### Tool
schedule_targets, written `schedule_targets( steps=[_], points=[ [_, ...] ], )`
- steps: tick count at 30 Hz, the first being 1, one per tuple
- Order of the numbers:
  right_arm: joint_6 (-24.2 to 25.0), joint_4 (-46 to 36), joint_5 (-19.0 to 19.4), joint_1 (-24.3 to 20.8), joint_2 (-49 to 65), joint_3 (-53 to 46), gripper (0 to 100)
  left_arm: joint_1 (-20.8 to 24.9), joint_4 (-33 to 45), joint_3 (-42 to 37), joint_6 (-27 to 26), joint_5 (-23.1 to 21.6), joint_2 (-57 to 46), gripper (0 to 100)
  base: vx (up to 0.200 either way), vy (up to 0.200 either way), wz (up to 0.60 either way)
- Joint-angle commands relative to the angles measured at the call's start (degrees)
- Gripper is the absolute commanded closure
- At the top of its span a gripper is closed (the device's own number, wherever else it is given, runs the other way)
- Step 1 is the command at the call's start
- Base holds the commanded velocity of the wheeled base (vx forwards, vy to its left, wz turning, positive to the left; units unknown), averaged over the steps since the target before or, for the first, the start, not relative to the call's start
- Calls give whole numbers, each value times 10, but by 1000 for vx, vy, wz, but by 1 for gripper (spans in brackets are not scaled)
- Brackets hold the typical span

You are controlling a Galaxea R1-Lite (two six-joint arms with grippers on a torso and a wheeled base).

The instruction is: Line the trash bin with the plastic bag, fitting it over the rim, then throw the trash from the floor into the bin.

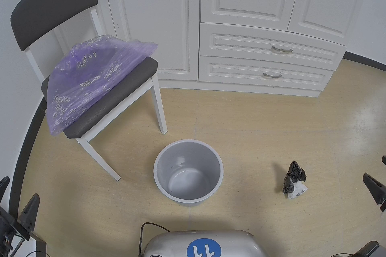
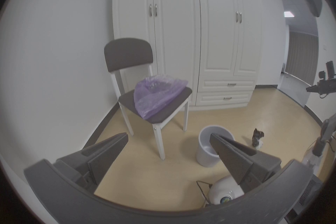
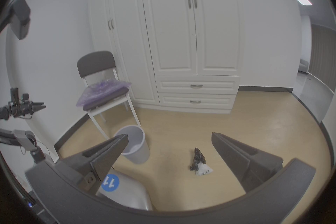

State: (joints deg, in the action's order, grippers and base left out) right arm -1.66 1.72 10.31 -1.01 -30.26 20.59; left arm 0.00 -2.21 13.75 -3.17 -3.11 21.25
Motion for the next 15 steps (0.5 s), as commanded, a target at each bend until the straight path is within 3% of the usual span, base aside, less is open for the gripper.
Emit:
schedule_targets(
  steps=[1,6,11,15],
  points=[
    [-55,10,-3,-14,-189,86,0,-1,-1,47,-3,0,174,0,0,0,0],
    [-46,18,-5,-35,-244,108,0,-4,-4,79,-28,21,252,0,0,0,0],
    [3,93,-1,-42,-281,80,0,-4,-35,89,-63,45,310,0,0,0,0],
    [4,178,-42,-113,-270,48,0,-4,-83,103,-91,50,358,0,0,0,0]
  ],
)
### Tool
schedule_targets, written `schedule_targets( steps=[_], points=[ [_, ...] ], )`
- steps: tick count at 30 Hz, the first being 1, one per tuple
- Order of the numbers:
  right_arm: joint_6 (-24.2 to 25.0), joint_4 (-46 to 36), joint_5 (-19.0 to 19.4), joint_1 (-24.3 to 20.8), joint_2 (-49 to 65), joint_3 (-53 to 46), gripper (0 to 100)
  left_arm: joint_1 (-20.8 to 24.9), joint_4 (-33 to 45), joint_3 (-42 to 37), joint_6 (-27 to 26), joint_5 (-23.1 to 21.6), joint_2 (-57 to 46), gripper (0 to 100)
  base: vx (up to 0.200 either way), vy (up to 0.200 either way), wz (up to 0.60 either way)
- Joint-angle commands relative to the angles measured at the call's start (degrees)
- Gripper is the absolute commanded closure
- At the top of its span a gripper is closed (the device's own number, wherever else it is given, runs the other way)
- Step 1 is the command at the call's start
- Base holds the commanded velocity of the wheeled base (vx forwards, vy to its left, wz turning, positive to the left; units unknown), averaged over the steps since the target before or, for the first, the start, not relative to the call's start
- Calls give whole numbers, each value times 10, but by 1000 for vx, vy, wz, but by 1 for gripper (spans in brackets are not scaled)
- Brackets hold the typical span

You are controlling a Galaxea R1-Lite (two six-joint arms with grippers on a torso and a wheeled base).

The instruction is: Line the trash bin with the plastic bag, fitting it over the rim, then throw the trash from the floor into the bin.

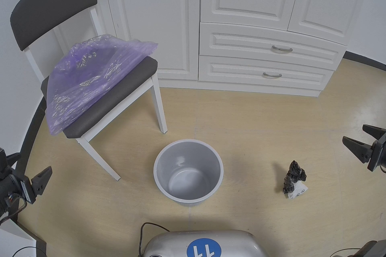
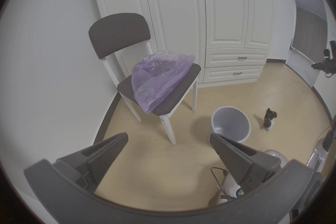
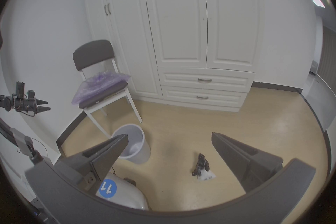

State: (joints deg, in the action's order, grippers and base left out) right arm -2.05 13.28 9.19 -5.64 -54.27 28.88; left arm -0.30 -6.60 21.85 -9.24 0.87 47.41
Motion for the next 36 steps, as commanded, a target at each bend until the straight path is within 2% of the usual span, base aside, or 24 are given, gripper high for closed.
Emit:
schedule_targets(
  steps=[1,2,3,4,6,8,11,15,16,20,29,36],
  points=[
    [7,69,-57,-79,-19,-37,0,-2,-41,29,-42,17,111,0,0,0,0],
    [6,73,-78,-92,-13,-37,0,-2,-42,34,-51,25,124,0,0,0,0],
    [6,74,-80,-94,-12,-36,0,-2,-42,35,-53,27,127,0,0,0,0],
    [2,76,-109,-111,-6,-32,0,-2,-43,50,-67,43,154,0,0,0,0],
    [-3,76,-132,-116,5,-32,0,-1,-45,65,-85,56,183,0,0,0,0],
    [-31,76,-154,-117,33,-30,0,0,-57,85,-112,65,221,0,0,0,0],
    [-60,76,-156,-117,70,-31,0,0,-85,108,-147,87,275,0,0,0,0],
    [-62,76,-165,-123,74,-31,0,0,-131,126,-174,119,333,0,0,0,0],
    [-61,76,-165,-124,71,-32,0,0,-167,133,-189,135,369,0,0,0,0],
    [-57,76,-164,-120,62,-32,0,-3,-226,143,-229,156,420,0,0,0,0],
    [-57,76,-165,-115,61,-30,0,-10,-269,180,-268,183,488,0,0,0,0],
    [-56,76,-165,-111,58,-29,0,-27,-299,208,-272,187,507,0,0,0,0]
  ],
)
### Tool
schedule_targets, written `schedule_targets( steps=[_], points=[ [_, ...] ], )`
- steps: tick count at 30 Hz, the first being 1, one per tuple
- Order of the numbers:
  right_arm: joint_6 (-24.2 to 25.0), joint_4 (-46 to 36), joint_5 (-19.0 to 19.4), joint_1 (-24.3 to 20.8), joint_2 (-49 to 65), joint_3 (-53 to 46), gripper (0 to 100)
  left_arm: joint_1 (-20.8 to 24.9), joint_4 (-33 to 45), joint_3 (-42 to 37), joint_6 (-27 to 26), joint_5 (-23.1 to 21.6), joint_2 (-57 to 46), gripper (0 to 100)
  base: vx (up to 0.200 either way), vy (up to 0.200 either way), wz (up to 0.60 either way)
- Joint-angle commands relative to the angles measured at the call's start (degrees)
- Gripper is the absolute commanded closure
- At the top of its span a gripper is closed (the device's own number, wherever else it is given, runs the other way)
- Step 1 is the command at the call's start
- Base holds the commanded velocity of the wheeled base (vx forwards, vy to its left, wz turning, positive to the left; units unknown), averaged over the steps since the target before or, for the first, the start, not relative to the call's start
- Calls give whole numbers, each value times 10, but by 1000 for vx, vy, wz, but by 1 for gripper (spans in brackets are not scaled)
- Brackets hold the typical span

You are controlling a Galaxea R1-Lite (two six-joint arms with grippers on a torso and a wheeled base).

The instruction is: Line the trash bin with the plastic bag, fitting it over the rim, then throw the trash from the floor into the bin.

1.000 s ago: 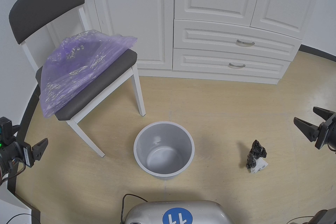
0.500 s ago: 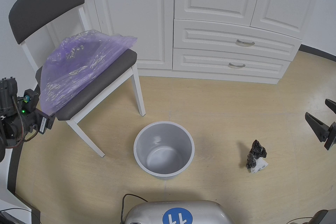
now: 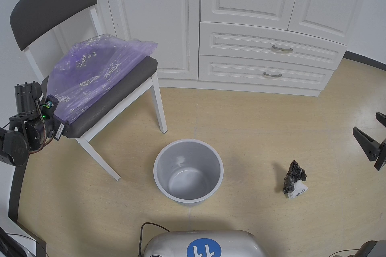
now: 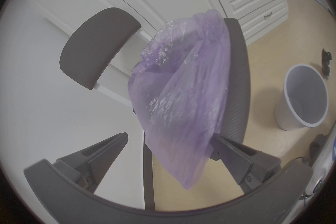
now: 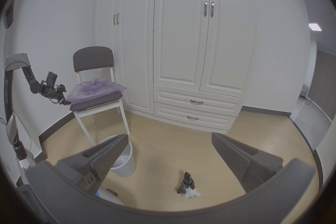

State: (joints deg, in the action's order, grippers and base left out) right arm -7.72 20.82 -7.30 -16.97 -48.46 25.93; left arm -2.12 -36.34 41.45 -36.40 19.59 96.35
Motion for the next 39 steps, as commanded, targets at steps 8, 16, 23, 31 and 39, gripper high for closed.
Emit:
schedule_targets(
  steps=[8,16,23,31,39],
  points=[
    [1,0,1,4,-2,2,0,-43,-3,39,-9,-1,16,0,0,0,0],
    [1,0,1,11,-1,4,0,-41,-124,79,-10,-5,38,0,0,0,0],
    [2,0,1,12,0,7,0,-41,-213,88,-12,-9,100,0,0,0,0],
    [2,0,1,12,1,8,0,-46,-207,88,-11,-35,102,0,0,0,0],
    [2,0,1,12,2,8,0,-53,-206,89,-12,-40,102,0,0,0,0]
  ],
)
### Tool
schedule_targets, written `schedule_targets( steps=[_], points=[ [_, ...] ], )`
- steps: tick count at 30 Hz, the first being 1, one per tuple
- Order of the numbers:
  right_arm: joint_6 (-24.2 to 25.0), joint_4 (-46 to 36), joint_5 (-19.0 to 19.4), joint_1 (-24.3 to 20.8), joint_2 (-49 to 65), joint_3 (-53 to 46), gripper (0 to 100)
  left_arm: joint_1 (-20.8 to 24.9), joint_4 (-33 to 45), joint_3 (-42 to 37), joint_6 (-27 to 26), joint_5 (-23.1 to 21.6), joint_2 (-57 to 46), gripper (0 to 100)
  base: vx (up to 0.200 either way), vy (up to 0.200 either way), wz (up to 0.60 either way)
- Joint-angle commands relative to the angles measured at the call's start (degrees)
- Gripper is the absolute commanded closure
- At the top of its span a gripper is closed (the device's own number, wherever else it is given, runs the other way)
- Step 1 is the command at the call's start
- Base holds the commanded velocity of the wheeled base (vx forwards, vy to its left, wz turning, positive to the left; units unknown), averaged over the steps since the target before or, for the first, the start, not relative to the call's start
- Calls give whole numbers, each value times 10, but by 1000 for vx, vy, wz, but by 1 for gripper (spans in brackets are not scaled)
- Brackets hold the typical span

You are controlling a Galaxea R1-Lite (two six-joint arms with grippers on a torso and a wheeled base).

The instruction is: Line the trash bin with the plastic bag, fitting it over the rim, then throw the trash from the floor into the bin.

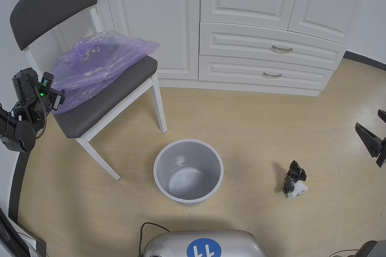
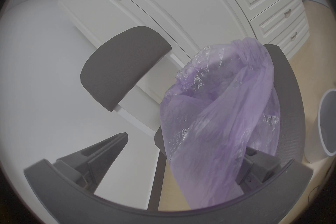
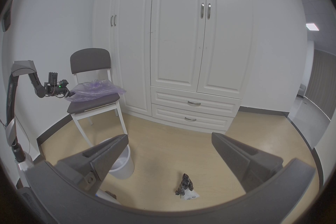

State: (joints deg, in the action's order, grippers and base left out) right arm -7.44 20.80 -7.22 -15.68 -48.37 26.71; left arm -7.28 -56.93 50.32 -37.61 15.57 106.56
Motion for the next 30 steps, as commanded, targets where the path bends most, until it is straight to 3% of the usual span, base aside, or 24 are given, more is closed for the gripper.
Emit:
schedule_targets(
  steps=[1,4,5,15,21,25,30],
  points=[
    [0,0,0,-1,1,0,0,-3,0,1,0,0,1,0,0,0,0],
    [-1,0,0,0,1,0,0,-5,0,0,1,-24,1,0,0,0,0],
    [-1,0,0,-1,1,-1,0,-6,0,0,0,-27,1,100,0,0,0],
    [-3,-1,4,-1,-5,-2,0,-14,15,-3,13,-69,19,100,0,0,0],
    [-18,0,4,-1,-20,-9,0,-37,11,-12,19,-134,23,100,0,0,0],
    [-25,-3,5,-8,-15,-18,0,-46,8,-49,65,-186,-5,100,0,0,0],
    [-24,-7,9,-9,-20,-20,0,-36,7,-84,122,-193,-43,100,0,0,0]
  ],
)
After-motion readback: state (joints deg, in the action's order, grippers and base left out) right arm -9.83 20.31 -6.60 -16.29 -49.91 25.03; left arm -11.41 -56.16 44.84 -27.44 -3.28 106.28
